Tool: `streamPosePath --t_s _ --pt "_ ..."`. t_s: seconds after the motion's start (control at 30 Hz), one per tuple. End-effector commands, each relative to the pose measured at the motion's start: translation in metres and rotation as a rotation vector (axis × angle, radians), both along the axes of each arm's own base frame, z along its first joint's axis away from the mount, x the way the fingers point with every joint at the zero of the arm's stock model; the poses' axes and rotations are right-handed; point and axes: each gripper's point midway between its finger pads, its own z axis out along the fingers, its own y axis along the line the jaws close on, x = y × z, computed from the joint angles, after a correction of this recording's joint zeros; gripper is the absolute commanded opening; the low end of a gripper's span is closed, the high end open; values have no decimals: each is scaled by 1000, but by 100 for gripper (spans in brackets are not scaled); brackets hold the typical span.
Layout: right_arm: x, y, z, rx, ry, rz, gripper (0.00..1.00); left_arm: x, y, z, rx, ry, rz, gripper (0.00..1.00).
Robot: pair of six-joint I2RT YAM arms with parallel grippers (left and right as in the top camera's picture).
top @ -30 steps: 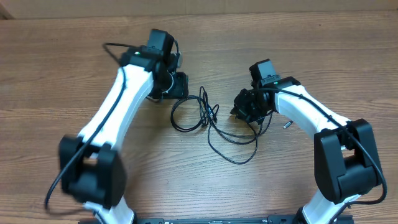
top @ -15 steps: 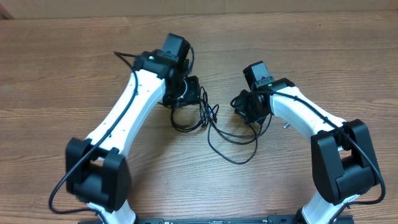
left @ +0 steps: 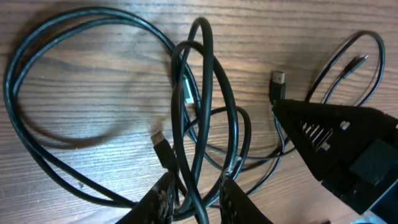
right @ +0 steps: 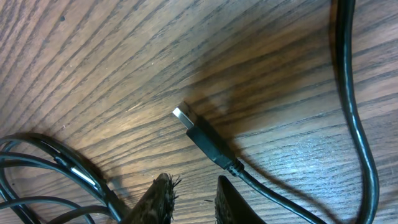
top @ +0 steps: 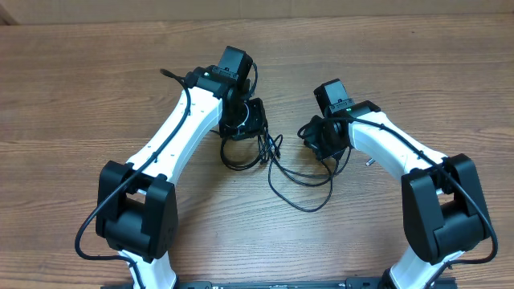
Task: Untangle cables
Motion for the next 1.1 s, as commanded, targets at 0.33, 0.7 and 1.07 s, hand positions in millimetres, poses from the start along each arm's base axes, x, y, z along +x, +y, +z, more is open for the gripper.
streamPosePath --t_s 0.33,0.7,1.07 --pt "4 0 5 -8 -21 -7 22 -23 -8 -3 26 71 -24 22" --pt "4 0 5 -8 -21 -7 21 -20 -5 -5 46 64 2 17" --pt "4 0 5 -7 -21 -7 16 -15 1 -9 89 63 71 16"
